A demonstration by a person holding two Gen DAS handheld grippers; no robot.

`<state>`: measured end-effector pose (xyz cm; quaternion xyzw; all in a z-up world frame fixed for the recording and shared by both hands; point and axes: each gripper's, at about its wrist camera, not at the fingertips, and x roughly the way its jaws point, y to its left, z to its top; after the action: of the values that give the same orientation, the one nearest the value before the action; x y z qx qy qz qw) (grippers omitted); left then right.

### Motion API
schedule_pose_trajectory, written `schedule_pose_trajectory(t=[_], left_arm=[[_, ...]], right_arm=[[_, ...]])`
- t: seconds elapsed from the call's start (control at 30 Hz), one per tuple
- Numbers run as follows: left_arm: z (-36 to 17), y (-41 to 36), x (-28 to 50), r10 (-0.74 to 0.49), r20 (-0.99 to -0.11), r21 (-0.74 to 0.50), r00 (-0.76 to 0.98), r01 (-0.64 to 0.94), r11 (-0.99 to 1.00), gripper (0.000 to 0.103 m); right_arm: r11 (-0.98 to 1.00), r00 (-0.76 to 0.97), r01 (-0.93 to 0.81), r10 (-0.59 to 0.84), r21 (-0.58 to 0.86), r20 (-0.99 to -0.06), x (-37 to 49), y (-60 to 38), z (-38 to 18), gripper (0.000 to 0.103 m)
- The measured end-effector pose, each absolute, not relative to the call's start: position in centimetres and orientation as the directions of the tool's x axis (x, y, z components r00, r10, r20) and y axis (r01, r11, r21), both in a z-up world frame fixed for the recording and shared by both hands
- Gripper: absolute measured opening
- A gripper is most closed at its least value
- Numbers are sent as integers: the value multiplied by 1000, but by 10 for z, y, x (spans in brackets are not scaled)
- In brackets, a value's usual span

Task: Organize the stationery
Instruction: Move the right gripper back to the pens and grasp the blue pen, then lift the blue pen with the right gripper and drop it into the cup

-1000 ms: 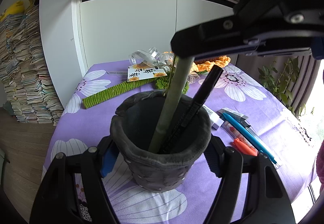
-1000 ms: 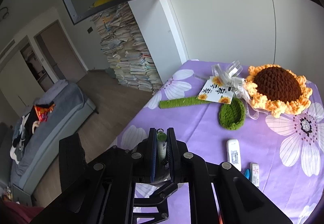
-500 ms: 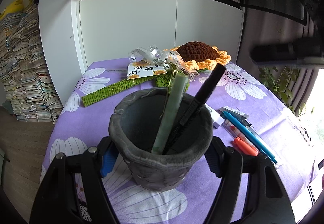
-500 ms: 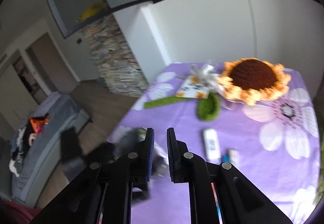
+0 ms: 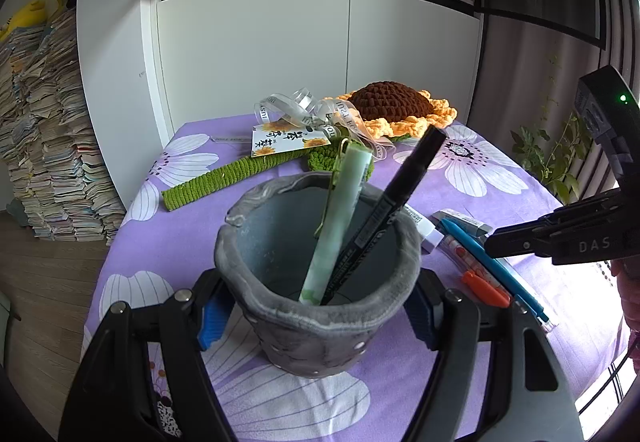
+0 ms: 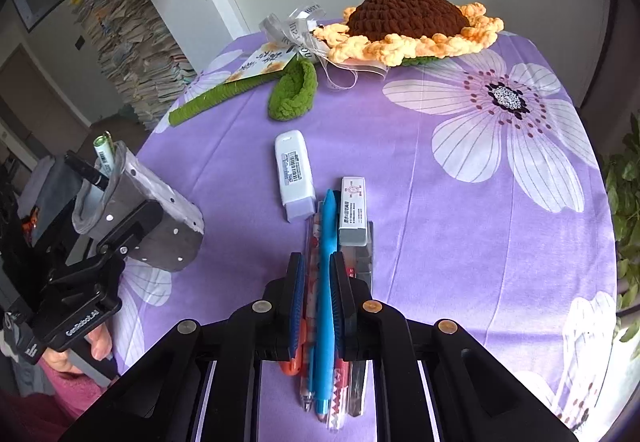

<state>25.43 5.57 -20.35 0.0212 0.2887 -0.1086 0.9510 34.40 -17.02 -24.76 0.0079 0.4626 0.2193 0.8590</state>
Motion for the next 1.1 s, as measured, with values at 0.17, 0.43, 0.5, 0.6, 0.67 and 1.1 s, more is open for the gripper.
schedule_pose_trajectory(t=[0.17,0.43,0.5,0.6,0.67,1.1], left_arm=[[-204,56,254,-195,-554,-23,810,219,975,71],[-203,57,254,-196,-554,-26,809,219,975,71],[-203,57,254,-196,-554,-25,810,219,975,71],[-203,57,254,-196,-554,-25,809,219,975,71],[-203,57,254,-196,-554,-25,809,219,975,71],[-203,57,254,-195,-554,-24,809,219,975,71]], right_arm=[[912,469,-361,360,196,-807,354,-163,-257,11],[916,445,-357,342,186,-828,368,-153,-264,12],[912,433,-358,351,199,-830,371,-152,-266,16],[909,426,-357,364,215,-828,375,-152,-268,16],[906,430,-350,380,237,-819,375,-154,-266,12],[824,615,-465,563,323,-552,311,-168,-170,11]])
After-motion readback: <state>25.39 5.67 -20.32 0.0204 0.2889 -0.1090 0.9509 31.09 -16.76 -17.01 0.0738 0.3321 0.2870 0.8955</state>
